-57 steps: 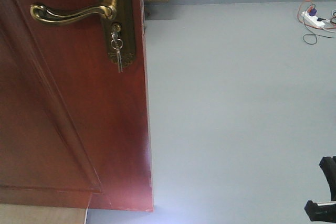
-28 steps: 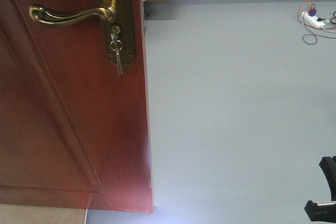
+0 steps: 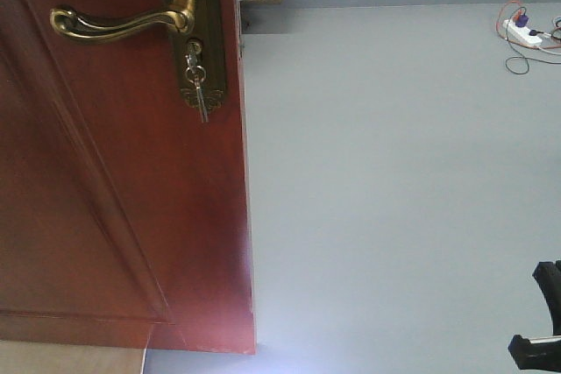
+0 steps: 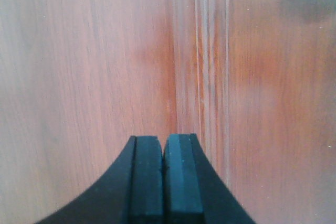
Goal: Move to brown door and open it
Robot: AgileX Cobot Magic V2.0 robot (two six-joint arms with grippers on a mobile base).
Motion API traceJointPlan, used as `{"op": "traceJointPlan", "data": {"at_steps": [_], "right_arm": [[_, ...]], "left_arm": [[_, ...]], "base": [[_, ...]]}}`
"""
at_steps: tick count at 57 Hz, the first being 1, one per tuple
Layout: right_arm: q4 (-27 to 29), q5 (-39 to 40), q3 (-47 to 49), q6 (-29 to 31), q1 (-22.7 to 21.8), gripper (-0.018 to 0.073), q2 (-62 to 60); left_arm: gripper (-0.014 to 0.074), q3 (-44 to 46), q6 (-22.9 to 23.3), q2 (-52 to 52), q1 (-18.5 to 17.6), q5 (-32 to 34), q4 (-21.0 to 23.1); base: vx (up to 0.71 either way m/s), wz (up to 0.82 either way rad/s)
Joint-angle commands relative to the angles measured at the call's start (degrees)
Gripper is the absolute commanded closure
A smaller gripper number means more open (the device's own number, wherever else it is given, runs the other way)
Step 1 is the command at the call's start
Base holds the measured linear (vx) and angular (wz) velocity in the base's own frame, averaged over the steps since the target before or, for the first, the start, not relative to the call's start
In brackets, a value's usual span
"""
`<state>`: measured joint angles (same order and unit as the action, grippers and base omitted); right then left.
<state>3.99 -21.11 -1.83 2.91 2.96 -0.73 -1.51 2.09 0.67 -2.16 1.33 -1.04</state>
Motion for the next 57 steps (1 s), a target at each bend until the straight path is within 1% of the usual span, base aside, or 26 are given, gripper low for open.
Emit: {"op": "traceJointPlan", "data": {"at_steps": [1,57], "right_arm": [[-0.19,4.47,-0.25,0.37,0.11,0.0559,-0.32],[-0.19,4.47,-0.25,0.37,0.11,0.0559,-0.32]], "left_arm": [[0.0530,1.33,0.12,0.81,-0.04,5.06,0.19],[0.0530,1.33,0.12,0.81,-0.04,5.06,0.19]], "base": [[0.00,0.00],[0.00,0.00]]}}
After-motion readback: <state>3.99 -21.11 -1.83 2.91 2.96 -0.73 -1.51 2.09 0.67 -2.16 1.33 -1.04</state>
